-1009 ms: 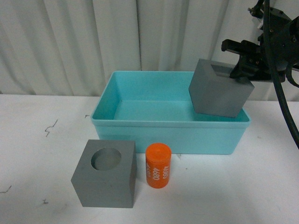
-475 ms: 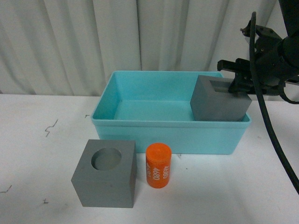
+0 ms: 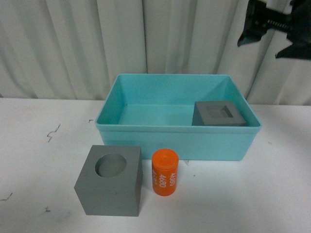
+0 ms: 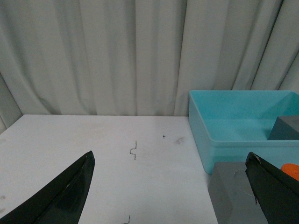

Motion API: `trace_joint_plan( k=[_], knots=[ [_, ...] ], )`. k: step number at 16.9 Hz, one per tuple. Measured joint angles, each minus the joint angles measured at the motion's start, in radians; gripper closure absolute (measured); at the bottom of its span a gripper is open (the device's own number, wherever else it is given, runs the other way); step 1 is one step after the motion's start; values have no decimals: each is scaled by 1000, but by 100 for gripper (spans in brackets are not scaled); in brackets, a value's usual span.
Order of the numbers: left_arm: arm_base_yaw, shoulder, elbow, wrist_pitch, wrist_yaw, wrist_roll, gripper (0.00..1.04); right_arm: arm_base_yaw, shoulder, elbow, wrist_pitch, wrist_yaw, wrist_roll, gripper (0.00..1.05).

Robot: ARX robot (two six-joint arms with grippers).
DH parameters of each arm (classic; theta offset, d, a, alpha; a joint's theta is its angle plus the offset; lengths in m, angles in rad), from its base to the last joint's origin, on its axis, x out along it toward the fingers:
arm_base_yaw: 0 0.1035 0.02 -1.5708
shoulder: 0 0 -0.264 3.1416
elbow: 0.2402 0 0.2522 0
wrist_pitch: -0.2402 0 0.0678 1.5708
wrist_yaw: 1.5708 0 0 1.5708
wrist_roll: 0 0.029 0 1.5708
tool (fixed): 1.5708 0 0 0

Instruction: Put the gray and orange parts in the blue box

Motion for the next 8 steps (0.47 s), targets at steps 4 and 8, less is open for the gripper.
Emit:
trace_joint_plan(
  k=[4,8],
  knots=[
    [0,0,0,0,0,0,7,-39,-745,-930,771,219,-232,81],
    [0,0,0,0,0,0,7,-39,-768,-991,782,213,-236,92]
  ],
)
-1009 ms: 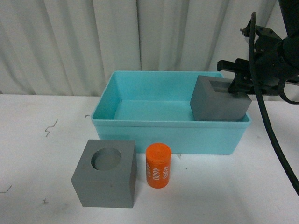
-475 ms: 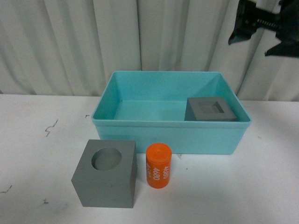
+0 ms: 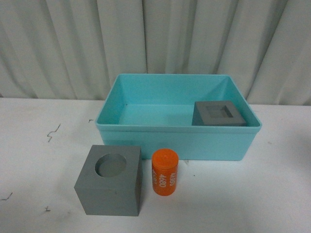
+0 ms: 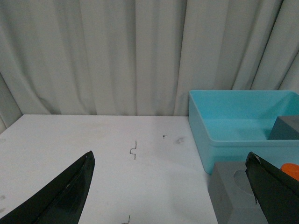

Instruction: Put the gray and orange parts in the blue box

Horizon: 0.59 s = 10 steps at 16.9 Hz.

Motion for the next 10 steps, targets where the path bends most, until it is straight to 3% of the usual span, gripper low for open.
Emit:
trace_joint_plan(
  k=[4,10],
  knots=[
    [0,0,0,0,0,0,7,-16,-40,-57,13,-33,-10,103],
    [0,0,0,0,0,0,7,-71,-114,-121,32,-56,-10,103]
  ],
)
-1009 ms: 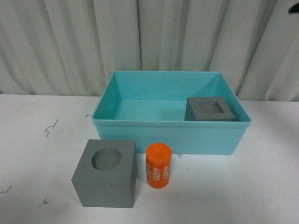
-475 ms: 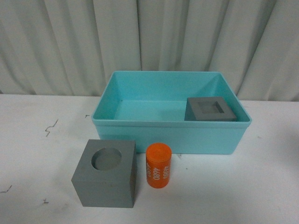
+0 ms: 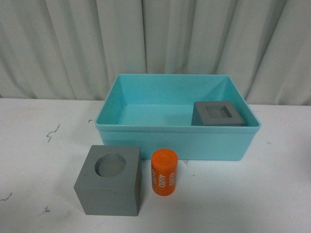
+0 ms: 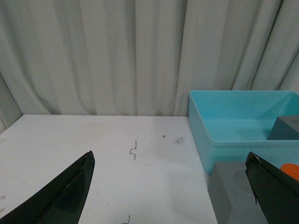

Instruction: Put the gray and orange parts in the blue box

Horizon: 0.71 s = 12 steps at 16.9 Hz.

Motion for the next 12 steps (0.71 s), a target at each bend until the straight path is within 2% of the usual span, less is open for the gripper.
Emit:
trace_joint_plan(
  k=[12],
  knots=[
    [0,0,0,0,0,0,7,9,-131,-128,-21,-6,0,103]
  ],
)
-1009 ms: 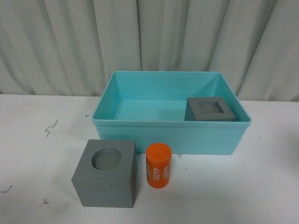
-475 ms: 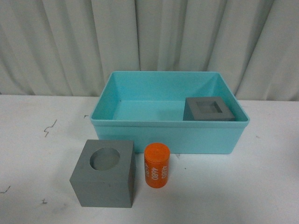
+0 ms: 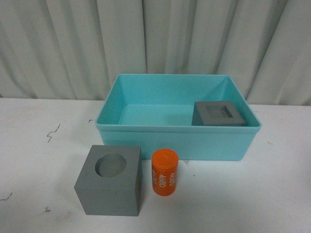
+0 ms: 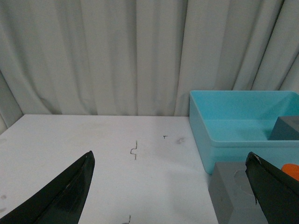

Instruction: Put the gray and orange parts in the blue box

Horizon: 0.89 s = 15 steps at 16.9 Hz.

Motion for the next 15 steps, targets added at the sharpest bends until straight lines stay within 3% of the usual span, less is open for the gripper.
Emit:
trace_joint_plan(
  k=[5,6,15],
  knots=[
    [0,0,0,0,0,0,7,-1,-121,-69,-56,0,0,103],
    [0,0,0,0,0,0,7,-1,-590,-168,-402,0,0,103],
    [0,0,0,0,0,0,7,-1,-663,-168,-474,0,0,103]
  ],
)
